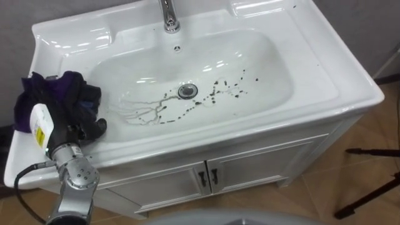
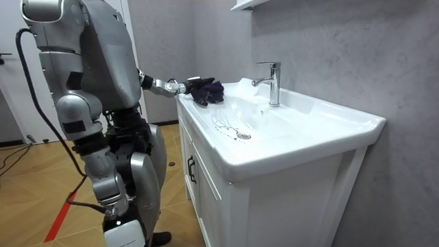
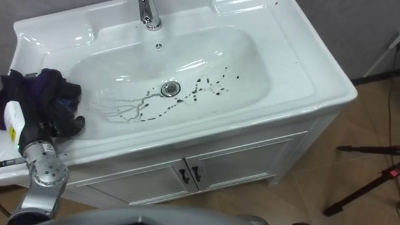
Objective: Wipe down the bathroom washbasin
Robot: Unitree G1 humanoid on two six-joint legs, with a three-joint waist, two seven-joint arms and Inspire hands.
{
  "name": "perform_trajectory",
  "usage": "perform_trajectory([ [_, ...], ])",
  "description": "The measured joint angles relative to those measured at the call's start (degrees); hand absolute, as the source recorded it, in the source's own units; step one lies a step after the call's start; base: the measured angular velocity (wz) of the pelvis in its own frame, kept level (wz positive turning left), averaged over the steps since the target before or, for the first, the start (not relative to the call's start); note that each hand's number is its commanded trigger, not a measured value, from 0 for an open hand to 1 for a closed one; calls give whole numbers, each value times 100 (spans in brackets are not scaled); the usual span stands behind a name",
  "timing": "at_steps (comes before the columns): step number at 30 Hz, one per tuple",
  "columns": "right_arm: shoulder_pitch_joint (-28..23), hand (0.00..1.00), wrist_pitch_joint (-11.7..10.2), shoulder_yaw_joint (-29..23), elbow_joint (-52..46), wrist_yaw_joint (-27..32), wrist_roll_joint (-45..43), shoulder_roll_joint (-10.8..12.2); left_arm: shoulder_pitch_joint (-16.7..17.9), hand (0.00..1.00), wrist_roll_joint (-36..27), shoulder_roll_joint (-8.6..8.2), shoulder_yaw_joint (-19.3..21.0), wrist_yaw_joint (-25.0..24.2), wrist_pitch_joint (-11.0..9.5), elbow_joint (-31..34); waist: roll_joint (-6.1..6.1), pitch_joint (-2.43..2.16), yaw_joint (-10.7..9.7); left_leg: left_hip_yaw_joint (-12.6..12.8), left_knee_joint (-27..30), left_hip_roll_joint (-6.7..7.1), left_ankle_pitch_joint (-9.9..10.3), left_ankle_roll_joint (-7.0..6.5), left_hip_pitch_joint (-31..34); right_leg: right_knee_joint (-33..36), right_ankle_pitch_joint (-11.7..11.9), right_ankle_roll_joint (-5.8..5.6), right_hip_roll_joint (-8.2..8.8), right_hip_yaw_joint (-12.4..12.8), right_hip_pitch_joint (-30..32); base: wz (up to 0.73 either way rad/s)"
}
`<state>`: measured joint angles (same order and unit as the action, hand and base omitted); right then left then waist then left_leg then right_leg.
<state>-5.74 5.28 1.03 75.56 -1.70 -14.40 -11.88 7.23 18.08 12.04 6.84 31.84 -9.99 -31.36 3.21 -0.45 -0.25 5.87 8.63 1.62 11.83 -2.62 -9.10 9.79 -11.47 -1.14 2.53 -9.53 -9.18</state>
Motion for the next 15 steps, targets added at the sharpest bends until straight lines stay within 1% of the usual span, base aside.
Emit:
perform_trajectory([
  [4, 14, 0, 107, 2, -15, -32, -45, 2, -7, 0, -15, 41, 0, -88, 177, 19, 5, -6, -87, 15, 5, -5, -2, 3, -13, -2, 2, 2, -1, -13, -30, 0],
  [6, 11, 0, 131, 3, 0, -34, -41, 11, -22, 0, -15, 62, -7, -112, 214, -22, 5, -6, -99, 17, 10, -6, -3, 5, -10, -9, 1, 4, 0, -12, -18, 0],
  [9, 2, 0, 240, -8, 26, -33, 5, 44, -50, 0, -13, 67, -2, -113, 218, -142, 15, -10, -91, 29, 0, -11, -3, 5, -10, -4, 2, 8, -2, -3, -14, 0],
  [10, -11, 0, 247, -8, 25, -33, -2, 46, -50, 17, -14, 68, 1, -124, 219, -201, 33, -21, -99, 23, -1, -11, -3, 5, -1, -3, 3, 8, -1, -6, -10, 0],
  [11, -13, 0, 256, -8, 25, -34, -2, 47, -55, 59, -14, 68, 8, -146, 219, -220, 40, -26, -101, 23, -1, -12, -3, 5, 2, -1, 3, 8, -1, -6, -7, 0],
  [13, -10, 0, 319, -13, 20, -33, -6, 51, -67, 100, -13, 73, 50, -281, 222, -234, 60, -39, -99, 23, 0, -13, -7, 11, 9, 0, 4, 11, -3, -10, 0, 0],
  [15, 0, 0, 358, -16, 12, -34, -62, 51, -84, 100, -10, 71, 120, -364, 222, -234, 66, -43, -95, 24, 6, -14, -14, 17, -3, 7, 3, 15, -5, -4, -1, 0],
])
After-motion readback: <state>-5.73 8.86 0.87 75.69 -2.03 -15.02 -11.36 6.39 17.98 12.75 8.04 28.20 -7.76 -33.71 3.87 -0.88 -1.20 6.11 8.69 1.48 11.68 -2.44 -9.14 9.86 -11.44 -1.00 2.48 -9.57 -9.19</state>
